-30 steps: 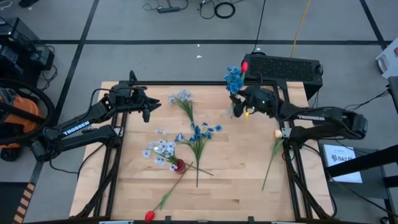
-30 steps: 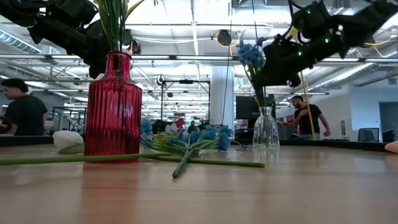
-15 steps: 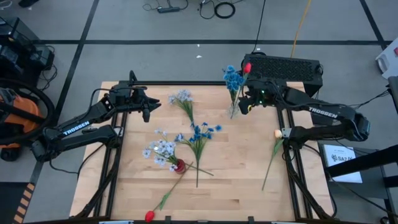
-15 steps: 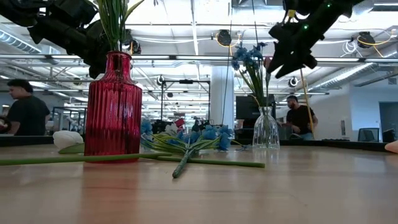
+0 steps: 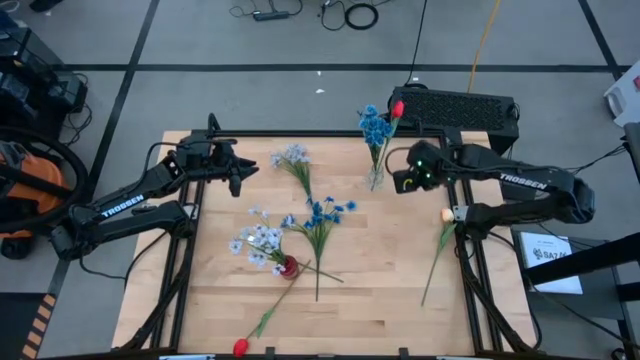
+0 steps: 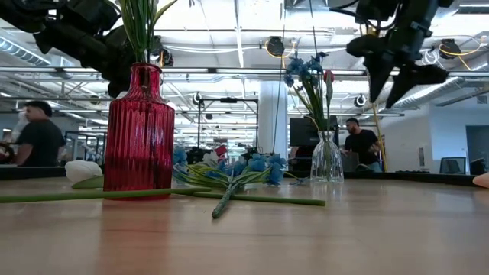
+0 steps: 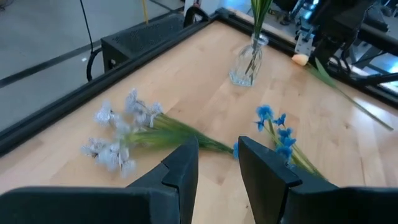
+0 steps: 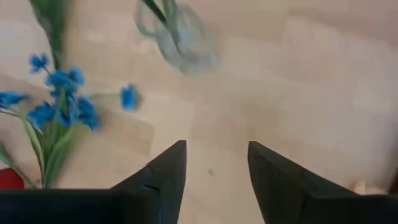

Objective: Sort flowers into vase by color
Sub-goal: Put the light orange flower into the red vase

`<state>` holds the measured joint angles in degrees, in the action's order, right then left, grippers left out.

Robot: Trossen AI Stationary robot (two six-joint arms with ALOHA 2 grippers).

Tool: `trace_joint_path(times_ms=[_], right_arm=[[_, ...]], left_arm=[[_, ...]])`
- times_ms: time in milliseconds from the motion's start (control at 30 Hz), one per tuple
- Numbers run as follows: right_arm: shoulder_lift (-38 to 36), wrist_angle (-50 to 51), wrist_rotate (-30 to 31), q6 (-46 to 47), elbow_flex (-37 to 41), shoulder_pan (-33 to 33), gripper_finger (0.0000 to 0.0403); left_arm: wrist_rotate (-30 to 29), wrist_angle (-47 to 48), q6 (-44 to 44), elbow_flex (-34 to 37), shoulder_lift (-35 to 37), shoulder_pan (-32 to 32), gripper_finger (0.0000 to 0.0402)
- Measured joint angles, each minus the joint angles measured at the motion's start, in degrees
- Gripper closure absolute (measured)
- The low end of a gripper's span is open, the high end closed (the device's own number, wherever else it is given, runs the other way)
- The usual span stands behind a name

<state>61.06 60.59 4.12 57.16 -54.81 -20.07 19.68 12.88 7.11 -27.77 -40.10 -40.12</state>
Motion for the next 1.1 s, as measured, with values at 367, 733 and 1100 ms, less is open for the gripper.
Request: trace_joint_path(times_ms=[367,733,1100], right_arm=[[0.0,2.2,0.3,6.1,0.0,8.1,0.0300],[0.0,2.2,0.6,3.4,0.0,8.7,0.0323],[0.0,9.6,-1.2,18.7,1.0,10.3,0.0326]], left_arm=[[1.2,17.1,0.3,0.0,0.0,0.9,0.0281],[-2.2,17.4,16.7,0.0,0.0,7.3,0.0281],[-10.5,17.6,25.8,0.0,0.0,12.2,0.0281]])
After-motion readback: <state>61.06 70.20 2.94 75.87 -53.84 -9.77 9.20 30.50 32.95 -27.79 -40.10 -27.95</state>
